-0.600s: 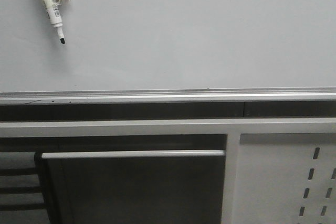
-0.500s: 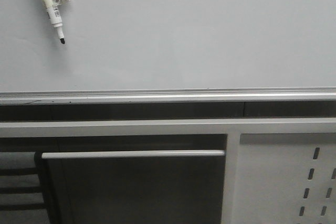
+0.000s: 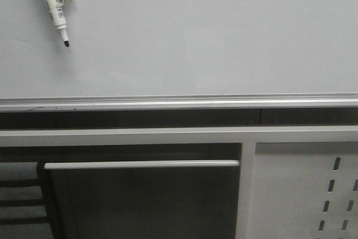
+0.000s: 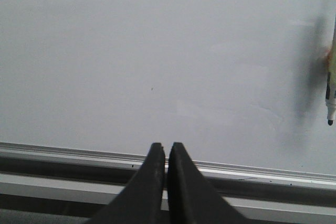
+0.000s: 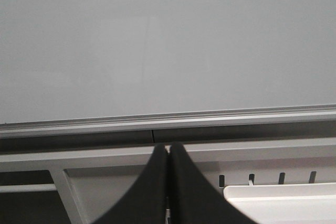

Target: Write number 1 on whiteboard

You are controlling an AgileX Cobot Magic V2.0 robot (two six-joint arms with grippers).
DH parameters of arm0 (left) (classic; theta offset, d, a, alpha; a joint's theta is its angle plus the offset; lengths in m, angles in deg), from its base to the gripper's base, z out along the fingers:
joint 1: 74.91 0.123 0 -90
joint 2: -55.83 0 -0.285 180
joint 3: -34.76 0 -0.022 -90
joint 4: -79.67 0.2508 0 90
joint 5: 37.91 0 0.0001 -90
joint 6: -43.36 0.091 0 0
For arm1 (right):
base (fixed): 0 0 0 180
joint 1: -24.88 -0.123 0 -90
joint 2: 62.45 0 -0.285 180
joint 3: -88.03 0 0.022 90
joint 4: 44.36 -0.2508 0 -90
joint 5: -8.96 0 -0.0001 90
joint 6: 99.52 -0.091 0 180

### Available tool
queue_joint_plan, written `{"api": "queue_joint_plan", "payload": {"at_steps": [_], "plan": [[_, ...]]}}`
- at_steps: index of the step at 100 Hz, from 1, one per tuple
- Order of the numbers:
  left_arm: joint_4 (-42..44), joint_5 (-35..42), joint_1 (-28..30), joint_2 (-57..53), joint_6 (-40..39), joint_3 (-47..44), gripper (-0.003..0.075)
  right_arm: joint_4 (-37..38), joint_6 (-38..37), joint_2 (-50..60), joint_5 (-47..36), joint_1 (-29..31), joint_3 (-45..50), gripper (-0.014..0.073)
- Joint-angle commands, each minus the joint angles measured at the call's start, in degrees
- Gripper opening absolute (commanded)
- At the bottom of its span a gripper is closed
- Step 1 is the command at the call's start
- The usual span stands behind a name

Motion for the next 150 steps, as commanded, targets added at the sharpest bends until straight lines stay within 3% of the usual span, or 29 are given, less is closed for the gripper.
{"api": "queue_joint_plan", "payload": {"at_steps": [1, 39, 68, 80, 95, 100, 110, 125, 137, 150], "plan": [[0.0, 4.6, -0.4, -1.3, -0.3, -2.4, -0.0020, 0.7, -0.1, 0.9, -4.3, 0.5, 1.5, -0.0053], [-0.1, 4.7, -0.4, -1.3, -0.3, -2.4, -0.0020, 0.7, -0.1, 0.9, -6.4, 0.5, 1.5, -0.0053], [-4.4, 4.6, -0.4, -1.3, -0.3, -2.4, -0.0020, -9.6, -0.1, 0.9, -8.8, 0.5, 1.5, -0.0053], [-12.5, 4.6, -0.4, -1.3, -0.3, -2.4, -0.0020, -17.2, -0.1, 0.9, -10.0, 0.5, 1.5, -0.0053], [-30.4, 4.6, -0.4, -1.3, -0.3, -2.3, -0.0020, -34.1, -0.1, 0.9, -11.2, 0.5, 1.4, -0.0053], [-35.1, 4.6, -0.4, -1.3, -0.3, -1.9, -0.0020, -36.7, -0.1, 0.9, -10.7, 0.5, 1.1, -0.0053], [-36.6, 2.5, -0.4, -1.2, -0.2, 0.4, -0.0020, -36.3, 0.0, 0.9, -6.3, 0.5, -1.4, -0.0053], [-30.0, -3.9, -0.4, 1.3, -0.1, 8.3, -0.0020, -32.0, 3.5, -2.1, 3.4, 0.5, -8.3, -0.0043], [-22.4, -12.6, -0.4, 9.1, 2.4, 18.4, -0.0020, -27.9, 3.7, -9.7, 12.5, 0.5, -15.8, -0.0043], [-22.1, -23.2, -0.4, 18.4, 8.1, 27.8, -0.0020, -25.4, 8.2, -18.8, 18.2, 0.5, -23.7, -0.0043]]}}
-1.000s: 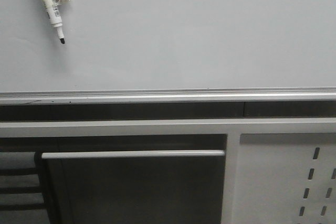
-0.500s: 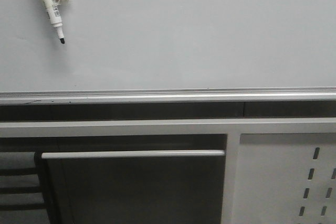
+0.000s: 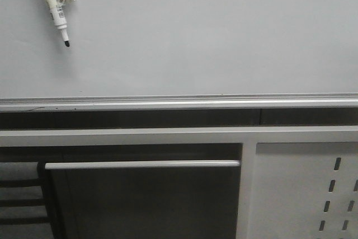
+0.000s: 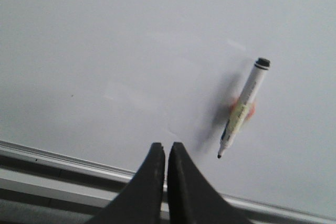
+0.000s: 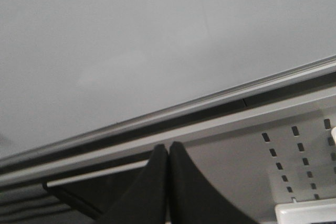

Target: Write number 1 on whiteboard

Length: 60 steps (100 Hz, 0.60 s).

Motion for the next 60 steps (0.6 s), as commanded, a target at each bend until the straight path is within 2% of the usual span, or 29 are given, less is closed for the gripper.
{"api": "queue_joint_plan", "payload": {"at_steps": [1, 13, 33, 40, 53, 60], "plan": [[0.6, -4.7, -0.4, 7.1, 3.2, 8.1, -0.0020, 1.4, 3.8, -6.0, 0.2, 0.5, -6.0, -0.0043], [-2.4, -9.5, -0.4, 12.1, 5.1, 12.1, -0.0020, 1.1, 4.9, -10.0, 0.6, 0.5, -9.1, -0.0043], [-17.2, -9.4, -0.4, 17.3, 23.6, 12.9, -0.0004, 0.3, 5.2, -11.5, 1.5, 0.4, -10.0, -0.0032], [-23.4, -9.7, -0.4, 19.6, 29.8, 12.9, 0.0069, 0.3, 5.2, -11.5, 1.5, 0.4, -10.0, 0.0034], [-34.2, -9.6, -0.4, 24.5, 37.7, 12.9, 0.0272, -0.6, 5.2, -11.5, 1.5, 0.4, -10.0, 0.0274], [-41.1, -9.6, -0.4, 27.2, 44.3, 12.9, 0.0318, -1.6, 5.2, -11.5, 1.5, 0.4, -10.0, 0.0346]]}}
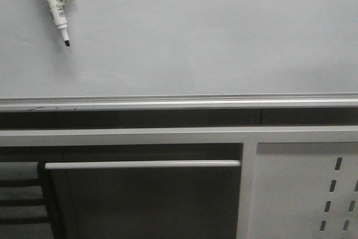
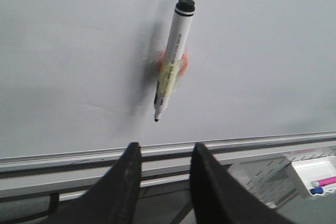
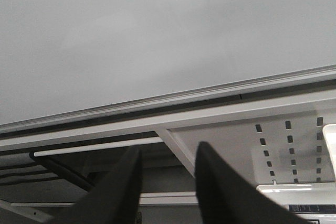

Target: Write number 1 on whiteboard

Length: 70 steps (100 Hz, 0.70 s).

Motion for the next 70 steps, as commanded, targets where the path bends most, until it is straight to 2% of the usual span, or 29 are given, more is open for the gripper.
{"api": "queue_joint_plan", "payload": {"at_steps": [1, 16, 33, 53, 70], "plan": [[-12.0, 2.2, -0.4, 3.6, 9.4, 2.0, 0.0318, -2.1, 0.9, -0.9, -3.4, 0.4, -2.1, 0.0349], [-25.8, 1.2, -0.5, 10.8, 24.7, 2.0, 0.0314, -2.9, 0.9, -0.9, -3.5, 0.4, -2.1, 0.0345], [-39.0, 2.8, -4.8, 16.9, 39.5, 2.0, 0.0314, -2.9, 0.9, -0.9, -3.6, 0.4, -2.1, 0.0345], [-41.3, 15.6, -14.4, 21.6, 47.4, 3.4, 0.0314, -2.9, 0.9, -0.9, -4.4, 0.4, -2.1, 0.0345], [-41.9, 26.8, -21.1, 23.5, 50.6, 6.9, 0.0314, -2.9, 0.9, -0.9, -4.4, 0.4, -2.1, 0.0345]]}}
